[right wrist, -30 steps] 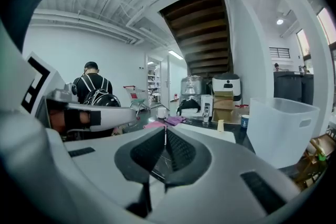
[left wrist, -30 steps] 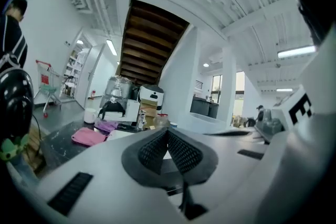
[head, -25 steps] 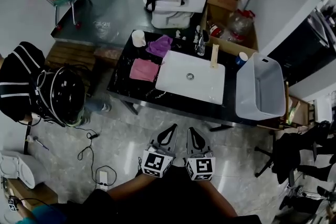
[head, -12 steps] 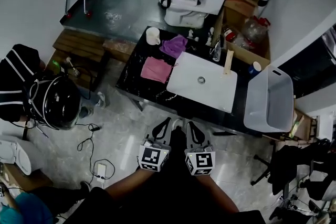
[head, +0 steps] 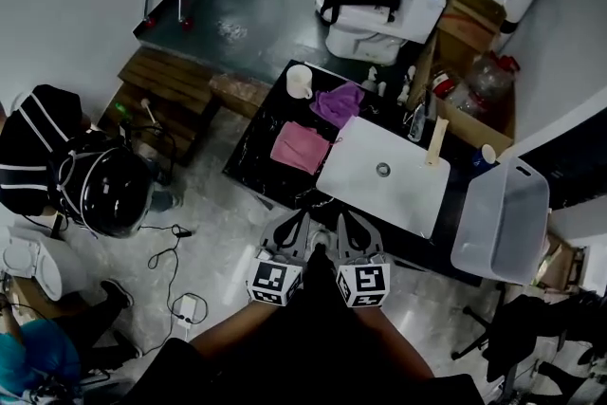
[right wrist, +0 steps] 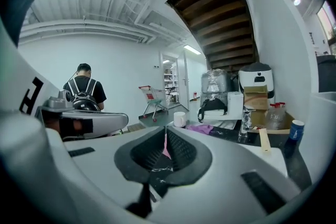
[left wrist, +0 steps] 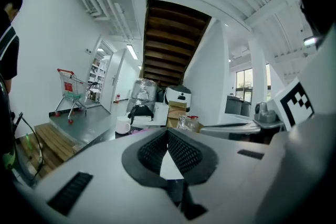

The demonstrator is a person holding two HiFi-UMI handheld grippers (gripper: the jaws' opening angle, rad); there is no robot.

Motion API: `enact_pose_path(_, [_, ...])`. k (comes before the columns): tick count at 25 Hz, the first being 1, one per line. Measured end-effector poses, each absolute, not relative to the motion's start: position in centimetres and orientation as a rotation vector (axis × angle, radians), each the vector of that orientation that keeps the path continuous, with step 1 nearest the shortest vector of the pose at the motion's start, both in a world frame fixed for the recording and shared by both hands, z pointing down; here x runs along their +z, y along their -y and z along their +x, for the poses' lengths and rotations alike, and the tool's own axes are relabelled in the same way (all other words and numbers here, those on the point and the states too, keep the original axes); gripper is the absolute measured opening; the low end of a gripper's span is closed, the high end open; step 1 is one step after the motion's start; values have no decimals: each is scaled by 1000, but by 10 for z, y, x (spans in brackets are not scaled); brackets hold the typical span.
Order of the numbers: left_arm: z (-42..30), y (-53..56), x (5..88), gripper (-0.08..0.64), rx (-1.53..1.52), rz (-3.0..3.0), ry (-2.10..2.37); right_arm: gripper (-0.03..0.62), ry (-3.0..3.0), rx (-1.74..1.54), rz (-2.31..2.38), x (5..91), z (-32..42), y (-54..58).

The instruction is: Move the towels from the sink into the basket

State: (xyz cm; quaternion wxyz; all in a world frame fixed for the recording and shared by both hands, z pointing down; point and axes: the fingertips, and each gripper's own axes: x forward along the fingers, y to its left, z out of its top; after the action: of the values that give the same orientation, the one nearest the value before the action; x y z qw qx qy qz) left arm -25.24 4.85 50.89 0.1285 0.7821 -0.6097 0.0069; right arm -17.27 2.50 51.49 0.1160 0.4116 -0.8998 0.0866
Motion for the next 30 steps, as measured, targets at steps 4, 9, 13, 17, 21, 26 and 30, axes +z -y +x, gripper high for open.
enact_pose_path(4, [-252, -11, 511, 3, 47, 2261, 1794, 20, 2640, 282, 1172, 521, -172, 14])
enact_pose_path(9, [-249, 31, 514, 3, 78, 2259, 1812, 21, 2635, 299, 1183, 526, -168, 66])
enact_pose_path(13, [-247, 62, 521, 3, 101, 2242, 1826, 21, 2650, 317, 1175, 529, -174, 100])
enact_pose_path(17, [-242, 90, 521, 3, 104, 2242, 1829, 21, 2660, 311, 1122, 535, -180, 124])
enact_pose_path(21, [-244, 111, 525, 3, 99, 2210, 1863, 21, 2654, 322, 1110, 545, -177, 156])
enact_pose_path(26, [-249, 124, 530, 3, 86, 2161, 1897, 21, 2635, 317, 1076, 564, -179, 186])
enact_pose_path(30, [-255, 135, 527, 3, 92, 2161, 1902, 23, 2609, 344, 1065, 576, -188, 209])
